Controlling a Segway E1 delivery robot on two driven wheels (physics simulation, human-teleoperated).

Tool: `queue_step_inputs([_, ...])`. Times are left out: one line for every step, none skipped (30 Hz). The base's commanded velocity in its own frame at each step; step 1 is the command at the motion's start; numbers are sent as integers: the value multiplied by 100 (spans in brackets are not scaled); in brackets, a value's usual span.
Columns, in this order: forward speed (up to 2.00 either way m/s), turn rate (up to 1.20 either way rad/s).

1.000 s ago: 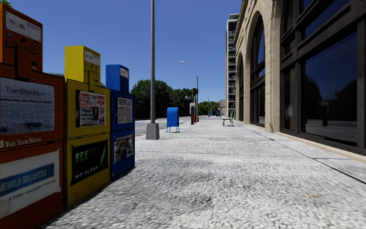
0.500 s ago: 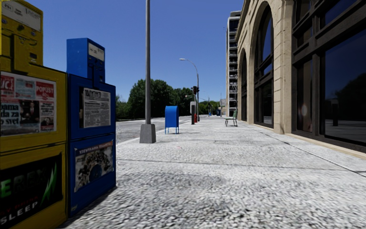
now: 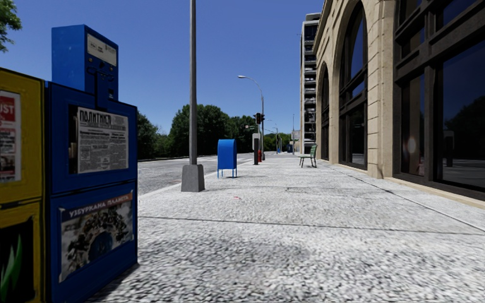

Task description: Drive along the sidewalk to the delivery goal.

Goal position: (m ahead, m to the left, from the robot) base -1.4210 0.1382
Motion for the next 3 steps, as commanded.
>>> queue_step_inputs([0, 0])
queue_step_inputs([0, 0])
queue_step_inputs([0, 0])
